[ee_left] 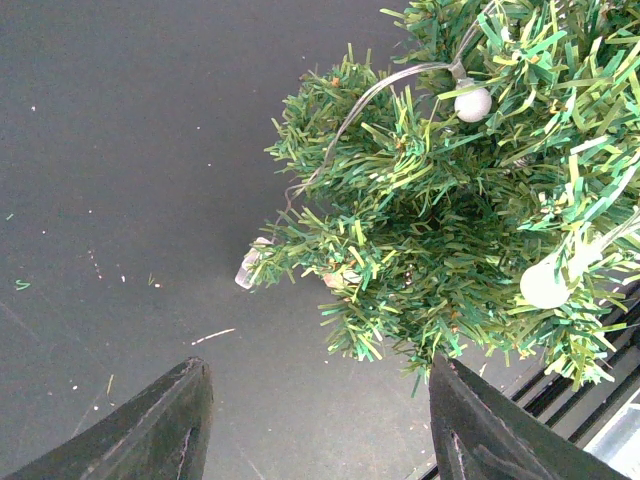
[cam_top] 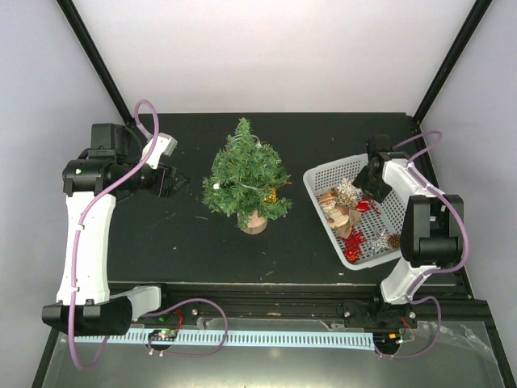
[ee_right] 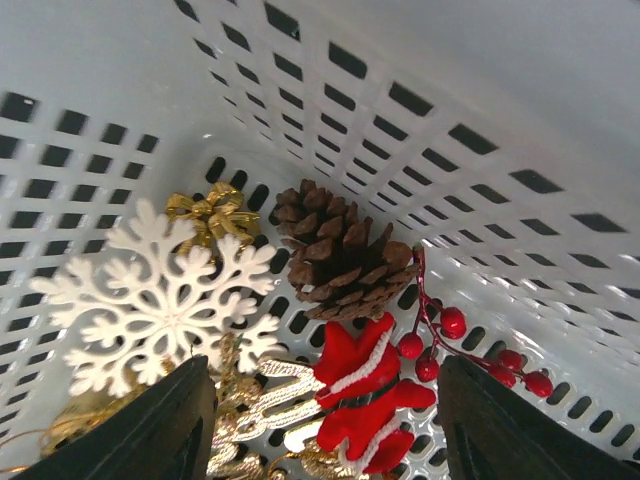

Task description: Decorate the small christmas tree

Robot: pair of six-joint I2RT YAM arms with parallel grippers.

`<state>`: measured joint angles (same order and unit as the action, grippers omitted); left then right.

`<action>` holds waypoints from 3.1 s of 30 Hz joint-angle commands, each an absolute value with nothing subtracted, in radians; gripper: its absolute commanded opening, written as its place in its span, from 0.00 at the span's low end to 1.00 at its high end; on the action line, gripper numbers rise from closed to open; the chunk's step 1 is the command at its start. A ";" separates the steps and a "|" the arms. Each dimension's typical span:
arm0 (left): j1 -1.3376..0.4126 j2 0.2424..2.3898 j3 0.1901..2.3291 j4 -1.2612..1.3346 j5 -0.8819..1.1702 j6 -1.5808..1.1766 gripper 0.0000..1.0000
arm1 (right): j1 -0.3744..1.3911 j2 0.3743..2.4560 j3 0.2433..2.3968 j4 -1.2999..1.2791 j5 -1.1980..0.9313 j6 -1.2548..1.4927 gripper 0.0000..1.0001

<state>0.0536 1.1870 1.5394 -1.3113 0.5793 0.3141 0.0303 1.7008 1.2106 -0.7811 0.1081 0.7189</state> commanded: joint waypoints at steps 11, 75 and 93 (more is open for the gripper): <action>0.063 1.198 1.521 -1.307 0.617 0.326 0.60 | 0.023 1.815 1.249 -0.741 0.186 0.727 0.59; 0.061 1.204 1.500 -1.324 0.658 0.359 0.60 | 0.025 1.845 1.231 -0.720 0.137 0.637 0.61; 0.063 1.207 1.497 -1.315 0.663 0.356 0.60 | 0.026 1.796 1.212 -0.733 0.176 0.626 0.33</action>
<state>0.0536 1.2175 1.4967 -1.3117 0.6407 0.3416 0.0303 1.8305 1.2282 -0.7208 0.1547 0.6266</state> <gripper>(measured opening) 0.600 0.349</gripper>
